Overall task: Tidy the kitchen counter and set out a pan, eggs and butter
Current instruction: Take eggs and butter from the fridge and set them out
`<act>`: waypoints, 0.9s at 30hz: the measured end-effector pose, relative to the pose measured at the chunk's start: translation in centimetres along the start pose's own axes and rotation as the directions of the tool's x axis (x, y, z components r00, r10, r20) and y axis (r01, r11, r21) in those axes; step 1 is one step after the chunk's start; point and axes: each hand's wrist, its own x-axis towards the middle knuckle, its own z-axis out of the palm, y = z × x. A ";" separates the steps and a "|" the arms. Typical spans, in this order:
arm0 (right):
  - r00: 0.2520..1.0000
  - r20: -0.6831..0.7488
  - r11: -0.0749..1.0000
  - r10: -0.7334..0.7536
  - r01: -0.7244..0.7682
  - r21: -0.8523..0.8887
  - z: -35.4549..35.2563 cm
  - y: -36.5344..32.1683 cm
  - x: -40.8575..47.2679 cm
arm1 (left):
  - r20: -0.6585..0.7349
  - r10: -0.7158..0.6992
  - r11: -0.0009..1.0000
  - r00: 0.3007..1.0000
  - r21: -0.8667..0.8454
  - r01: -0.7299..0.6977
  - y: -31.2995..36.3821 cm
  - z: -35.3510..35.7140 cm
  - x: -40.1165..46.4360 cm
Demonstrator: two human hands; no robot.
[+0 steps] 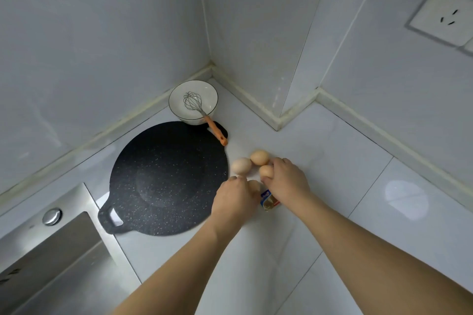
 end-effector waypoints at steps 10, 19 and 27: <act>0.982 -0.077 0.953 0.170 -0.144 0.267 -1.8 2.0 -2.3 | 0.009 0.045 0.999 0.999 -0.014 -0.045 0.4 -1.2 -0.8; 0.893 -0.145 0.843 0.425 -0.333 0.423 -5.6 8.8 -11.1 | 0.084 0.069 0.896 0.994 -0.443 -0.025 5.0 -0.4 -4.8; 0.751 -0.151 0.621 0.642 -0.395 0.677 -7.3 15.6 -20.5 | 0.242 0.212 0.806 0.947 -0.591 -0.030 12.7 3.2 -8.8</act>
